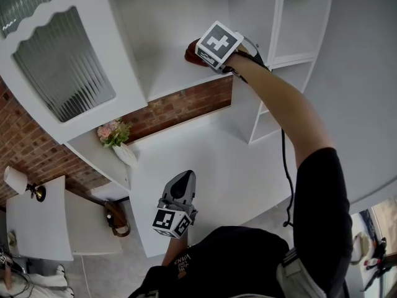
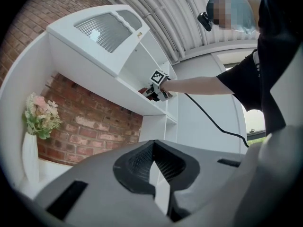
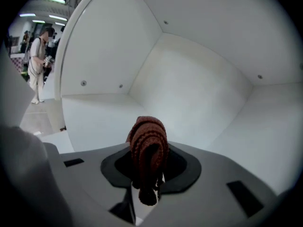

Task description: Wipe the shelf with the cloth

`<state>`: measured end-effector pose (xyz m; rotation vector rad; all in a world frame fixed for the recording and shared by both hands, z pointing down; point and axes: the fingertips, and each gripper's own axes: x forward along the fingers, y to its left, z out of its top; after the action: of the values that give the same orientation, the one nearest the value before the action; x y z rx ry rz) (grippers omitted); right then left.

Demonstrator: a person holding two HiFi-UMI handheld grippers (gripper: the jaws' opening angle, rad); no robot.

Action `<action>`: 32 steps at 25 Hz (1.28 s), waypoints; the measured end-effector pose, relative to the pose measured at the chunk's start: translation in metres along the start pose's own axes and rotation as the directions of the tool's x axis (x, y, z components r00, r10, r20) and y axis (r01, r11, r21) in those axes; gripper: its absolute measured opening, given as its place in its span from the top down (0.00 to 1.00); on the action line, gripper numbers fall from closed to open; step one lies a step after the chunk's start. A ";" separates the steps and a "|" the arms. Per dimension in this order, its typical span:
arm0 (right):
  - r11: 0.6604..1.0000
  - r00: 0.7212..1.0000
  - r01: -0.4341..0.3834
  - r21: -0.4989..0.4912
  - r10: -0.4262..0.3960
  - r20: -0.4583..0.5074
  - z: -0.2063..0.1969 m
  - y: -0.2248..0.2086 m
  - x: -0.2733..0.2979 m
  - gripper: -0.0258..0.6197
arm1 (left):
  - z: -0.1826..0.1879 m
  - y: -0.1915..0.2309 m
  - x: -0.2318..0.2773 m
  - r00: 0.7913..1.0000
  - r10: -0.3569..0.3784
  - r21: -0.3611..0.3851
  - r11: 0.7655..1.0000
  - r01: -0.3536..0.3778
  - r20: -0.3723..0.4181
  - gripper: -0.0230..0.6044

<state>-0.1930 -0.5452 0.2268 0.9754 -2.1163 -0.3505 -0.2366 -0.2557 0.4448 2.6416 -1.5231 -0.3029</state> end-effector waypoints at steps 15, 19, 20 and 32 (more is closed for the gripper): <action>0.843 0.838 0.288 -0.455 -0.452 -0.306 -0.099 -0.094 -0.041 0.81 | -0.007 -0.028 0.032 0.993 -0.114 -0.014 0.993 0.114 -0.012 0.95; 0.853 0.872 0.316 -0.414 -0.434 -0.227 -0.086 -0.092 -0.046 0.81 | -0.008 -0.030 0.032 0.993 -0.114 -0.015 0.993 0.114 -0.015 0.95; 0.863 0.888 0.320 -0.392 -0.417 -0.193 -0.079 -0.088 -0.048 0.81 | -0.008 -0.029 0.032 0.994 -0.110 -0.016 0.994 0.110 -0.016 0.95; 0.983 0.952 -0.178 -0.043 0.183 0.245 0.049 0.065 -0.071 0.81 | -0.006 -0.023 0.017 0.998 -0.054 -0.008 0.999 0.054 -0.014 0.95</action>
<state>-0.2342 -0.4527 0.1904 0.7487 -2.4027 -0.4187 -0.2080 -0.2592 0.4443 2.6766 -1.4456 -0.2926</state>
